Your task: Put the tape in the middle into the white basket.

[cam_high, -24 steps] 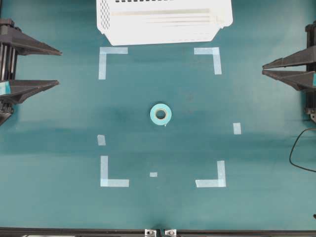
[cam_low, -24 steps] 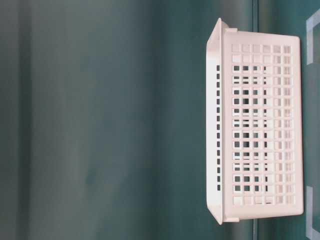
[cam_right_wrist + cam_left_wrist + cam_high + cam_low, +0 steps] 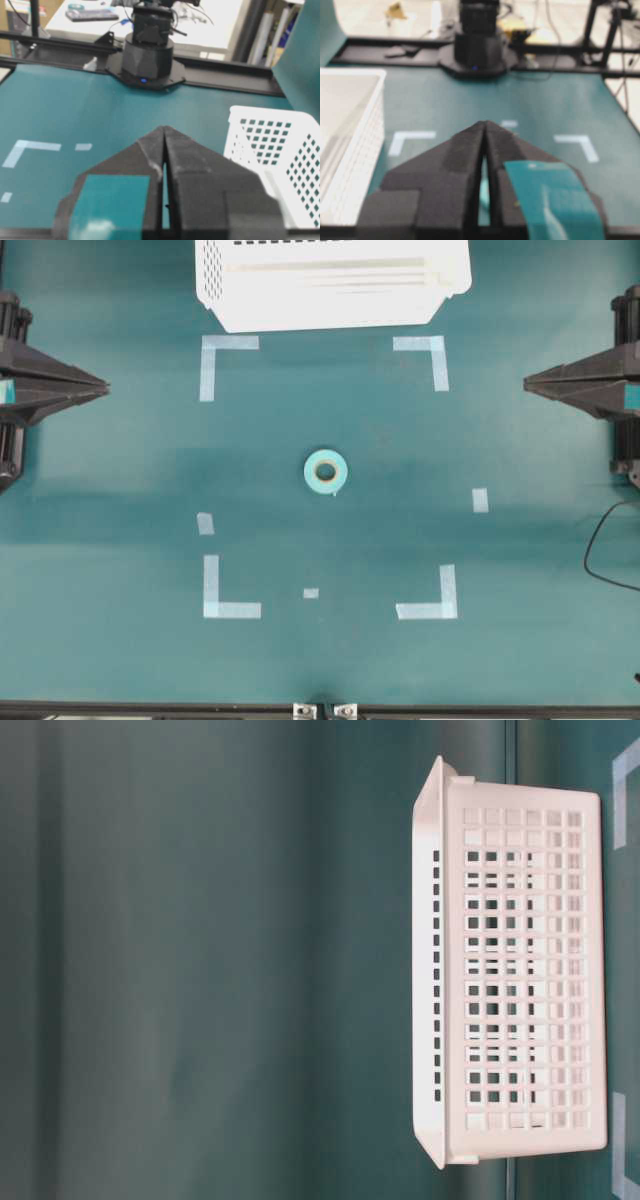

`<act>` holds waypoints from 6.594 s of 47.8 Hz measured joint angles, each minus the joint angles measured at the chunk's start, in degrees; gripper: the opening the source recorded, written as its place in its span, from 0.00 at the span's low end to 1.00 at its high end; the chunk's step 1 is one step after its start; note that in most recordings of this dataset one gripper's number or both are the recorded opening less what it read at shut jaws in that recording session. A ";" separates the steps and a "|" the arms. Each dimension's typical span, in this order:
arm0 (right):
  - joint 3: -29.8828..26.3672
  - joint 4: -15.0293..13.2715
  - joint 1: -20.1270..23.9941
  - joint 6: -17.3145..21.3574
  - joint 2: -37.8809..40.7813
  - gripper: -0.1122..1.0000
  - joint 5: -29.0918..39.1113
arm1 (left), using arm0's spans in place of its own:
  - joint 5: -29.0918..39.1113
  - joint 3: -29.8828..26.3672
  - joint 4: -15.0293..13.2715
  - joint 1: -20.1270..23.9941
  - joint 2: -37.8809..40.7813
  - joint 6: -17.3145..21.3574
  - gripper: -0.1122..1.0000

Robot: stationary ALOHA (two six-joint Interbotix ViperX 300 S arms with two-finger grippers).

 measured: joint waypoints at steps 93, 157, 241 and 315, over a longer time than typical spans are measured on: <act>-9.84 0.35 -0.26 5.54 34.98 0.99 -12.74 | 21.45 11.07 -0.09 0.00 -19.78 -0.88 0.00; -16.44 0.26 1.41 11.16 50.45 0.99 -12.57 | 18.19 13.97 -0.09 2.20 -19.86 -0.35 0.00; -24.87 0.44 3.34 16.08 65.04 0.99 -8.88 | 18.28 13.97 0.00 2.20 -19.86 -0.35 0.00; -28.65 0.44 3.52 16.35 71.89 0.99 -8.88 | 18.19 13.97 -0.09 2.20 -19.78 -0.35 0.00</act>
